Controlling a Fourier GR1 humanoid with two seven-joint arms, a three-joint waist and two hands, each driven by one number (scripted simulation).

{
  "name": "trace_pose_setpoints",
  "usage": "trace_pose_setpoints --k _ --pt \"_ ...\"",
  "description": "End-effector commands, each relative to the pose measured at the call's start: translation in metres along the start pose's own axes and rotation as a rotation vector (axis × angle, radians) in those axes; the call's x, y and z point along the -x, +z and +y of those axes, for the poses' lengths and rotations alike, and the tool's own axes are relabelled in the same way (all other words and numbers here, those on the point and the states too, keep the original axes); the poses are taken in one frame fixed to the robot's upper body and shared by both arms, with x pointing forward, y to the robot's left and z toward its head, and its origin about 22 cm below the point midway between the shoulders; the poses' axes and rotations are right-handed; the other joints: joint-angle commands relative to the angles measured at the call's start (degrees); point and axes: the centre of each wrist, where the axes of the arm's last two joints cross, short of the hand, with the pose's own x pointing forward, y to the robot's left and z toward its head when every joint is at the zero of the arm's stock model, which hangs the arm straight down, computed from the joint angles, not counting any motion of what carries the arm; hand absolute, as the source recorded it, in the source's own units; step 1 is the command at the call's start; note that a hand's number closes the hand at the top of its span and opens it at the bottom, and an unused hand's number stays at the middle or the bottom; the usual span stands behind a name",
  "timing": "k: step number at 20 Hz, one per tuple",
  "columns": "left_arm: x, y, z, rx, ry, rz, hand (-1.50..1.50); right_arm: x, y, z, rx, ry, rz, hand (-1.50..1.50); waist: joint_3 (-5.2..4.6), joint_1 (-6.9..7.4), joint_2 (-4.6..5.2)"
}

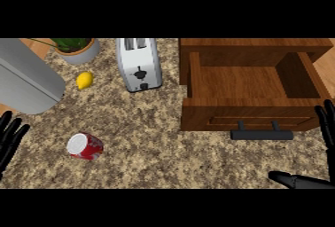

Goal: Pick up the can, place it into the drawer and close the drawer

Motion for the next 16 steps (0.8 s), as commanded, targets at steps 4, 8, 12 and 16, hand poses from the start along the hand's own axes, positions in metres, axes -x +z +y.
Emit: trace_pose_setpoints --k 4,8,12,16 --pt "-0.013 0.03 0.035 -0.007 0.001 0.031 -1.5 -0.003 0.02 -0.04 0.022 0.001 0.022 -1.5 -0.01 -0.03 -0.07" --pt "-0.028 0.038 0.038 -0.007 0.005 0.035 -1.5 0.005 0.031 -0.048 0.011 -0.008 0.04 -1.5 0.0 -0.06 -0.04" --pt "-0.022 0.04 0.055 -0.053 0.078 0.046 -1.5 0.012 0.048 -0.046 0.009 0.006 0.035 -1.5 -0.01 -0.3 -0.04" --pt "-0.017 0.039 0.052 -0.072 0.151 0.087 -1.5 0.005 0.054 -0.061 0.004 -0.007 0.036 -1.5 -0.01 -0.43 -0.01"
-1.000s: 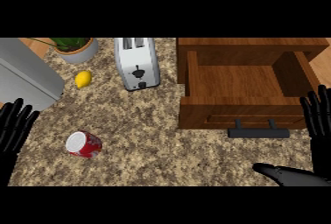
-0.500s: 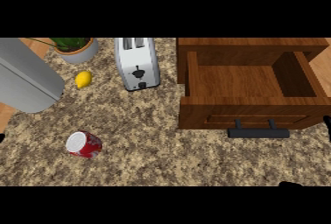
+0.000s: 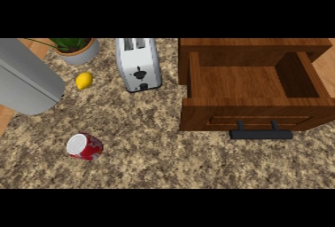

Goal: Pick up the can, place it into the drawer and close the drawer

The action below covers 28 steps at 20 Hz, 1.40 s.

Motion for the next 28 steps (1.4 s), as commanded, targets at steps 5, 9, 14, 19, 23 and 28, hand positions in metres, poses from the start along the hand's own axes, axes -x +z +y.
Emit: trace_pose_setpoints --k 5,9,14,19,23,28 --pt "-0.004 -0.013 0.001 -0.005 0.162 0.039 -1.5 0.006 -0.003 -0.017 0.006 -0.006 -0.001 -1.5 -0.01 -0.02 0.09" --pt "0.014 -0.022 0.0 0.005 0.197 0.082 -1.5 -0.005 0.004 -0.024 -0.014 0.0 -0.004 -1.5 -0.02 -0.11 0.07" --pt "0.017 -0.042 -0.026 -0.002 0.215 0.12 -1.5 -0.019 0.021 -0.045 -0.007 -0.005 -0.01 -1.5 -0.01 -0.4 0.07" --pt "0.044 -0.059 -0.023 -0.016 0.212 0.148 -1.5 -0.019 0.026 -0.038 -0.018 -0.003 -0.006 -1.5 -0.03 -0.34 0.08" --pt "0.06 -0.065 -0.032 -0.023 0.209 0.161 -1.5 -0.004 0.025 -0.043 0.009 -0.016 0.012 -1.5 -0.01 -0.23 0.1" --pt "0.085 -0.073 -0.033 -0.029 0.179 0.154 -1.5 -0.02 0.033 -0.063 0.001 -0.02 -0.006 -1.5 -0.02 -0.28 0.07"
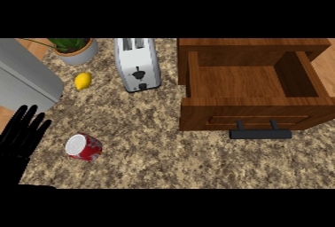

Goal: Pick up the can, place it into the drawer and close the drawer

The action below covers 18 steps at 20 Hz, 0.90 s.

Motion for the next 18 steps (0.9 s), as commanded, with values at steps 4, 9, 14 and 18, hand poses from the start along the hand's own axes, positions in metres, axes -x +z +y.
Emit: trace_pose_setpoints --k 4,9,14,18 --pt "0.051 -0.013 0.003 -0.021 -0.021 0.019 -1.5 -0.007 0.021 -0.013 0.002 0.008 -0.005 -1.5 -0.02 -0.2 -0.01" --pt "0.06 -0.009 0.022 -0.088 -0.044 0.047 -1.5 -0.003 0.014 -0.008 -0.003 0.006 0.016 -1.5 -0.01 0.13 -0.01" --pt "0.095 -0.015 0.022 -0.138 -0.05 0.027 -1.5 0.005 0.009 -0.022 0.001 -0.003 -0.009 -1.5 0.0 0.15 0.0" --pt "0.119 -0.017 0.042 -0.155 -0.048 0.03 -1.5 -0.004 0.017 -0.008 -0.009 0.006 0.002 -1.5 -0.01 0.05 0.01"
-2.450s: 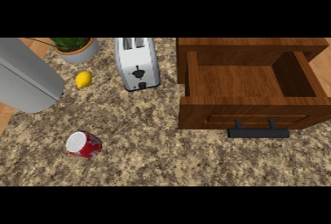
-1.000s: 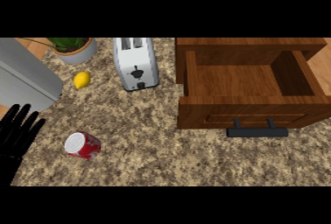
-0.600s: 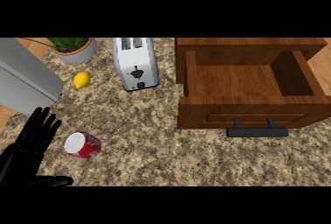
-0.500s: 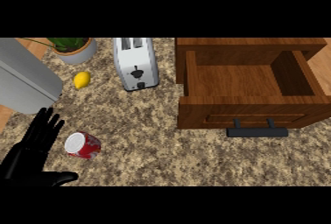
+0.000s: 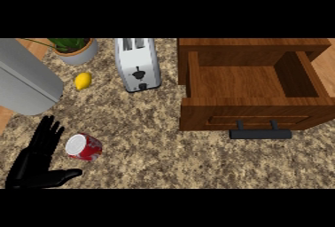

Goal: Pick up the can, place it into the drawer and close the drawer

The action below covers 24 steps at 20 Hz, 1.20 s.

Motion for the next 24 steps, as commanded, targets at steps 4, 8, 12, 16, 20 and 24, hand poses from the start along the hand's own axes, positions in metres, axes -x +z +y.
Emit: trace_pose_setpoints --k 4,8,12,16,20,24 --pt "0.03 0.003 0.044 -0.054 -0.007 0.012 -1.5 -0.016 -0.004 0.019 0.008 0.0 -0.014 -1.5 -0.03 0.07 0.05" --pt "0.046 -0.016 0.035 -0.041 -0.008 0.028 -1.5 -0.023 0.001 0.005 -0.011 0.011 -0.013 -1.5 -0.02 -0.11 0.02" --pt "0.075 -0.008 0.013 -0.007 0.005 0.075 -1.5 -0.014 0.002 0.001 -0.001 0.01 -0.021 -1.5 0.0 -0.07 0.01" --pt "0.088 -0.016 0.033 -0.044 0.029 0.058 -1.5 -0.007 0.012 -0.004 -0.003 0.002 -0.014 -1.5 -0.01 -0.3 0.02" --pt "0.079 -0.016 0.019 -0.006 0.035 0.09 -1.5 -0.01 0.008 -0.021 -0.004 0.008 0.001 -1.5 0.03 0.05 -0.05" --pt "0.111 -0.012 0.011 0.003 0.065 0.084 -1.5 -0.02 0.0 0.001 0.009 0.001 -0.007 -1.5 0.0 0.04 0.02"
